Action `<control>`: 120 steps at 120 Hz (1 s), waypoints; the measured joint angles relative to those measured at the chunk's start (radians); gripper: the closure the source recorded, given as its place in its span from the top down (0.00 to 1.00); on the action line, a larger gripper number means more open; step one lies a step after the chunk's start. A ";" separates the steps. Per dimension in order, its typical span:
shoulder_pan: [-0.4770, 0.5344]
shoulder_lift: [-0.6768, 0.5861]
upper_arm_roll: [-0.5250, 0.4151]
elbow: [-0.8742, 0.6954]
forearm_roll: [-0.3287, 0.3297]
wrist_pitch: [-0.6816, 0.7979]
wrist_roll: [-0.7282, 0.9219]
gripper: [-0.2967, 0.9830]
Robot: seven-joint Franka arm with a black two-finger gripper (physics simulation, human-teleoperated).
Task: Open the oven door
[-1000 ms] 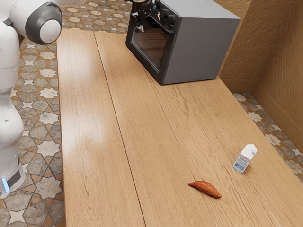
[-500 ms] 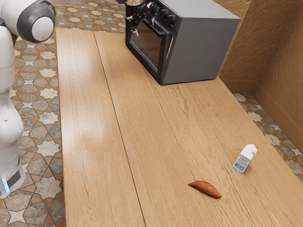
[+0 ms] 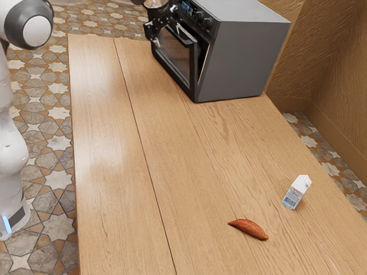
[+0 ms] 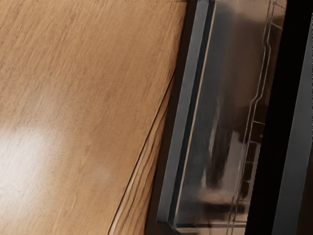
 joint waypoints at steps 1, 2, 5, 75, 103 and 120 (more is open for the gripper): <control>0.002 -0.002 0.000 -0.003 0.000 0.000 0.000 0.77; 0.005 -0.004 0.000 -0.005 0.000 0.000 0.000 0.77; 0.012 -0.009 0.000 -0.012 0.000 0.000 0.000 0.77; 0.310 -0.301 -0.006 -0.334 -0.077 -0.003 0.043 0.77; -0.059 -0.144 -0.382 0.214 0.063 -0.242 -0.152 0.77; -0.276 -0.093 -0.421 0.247 0.100 -0.419 -0.325 0.77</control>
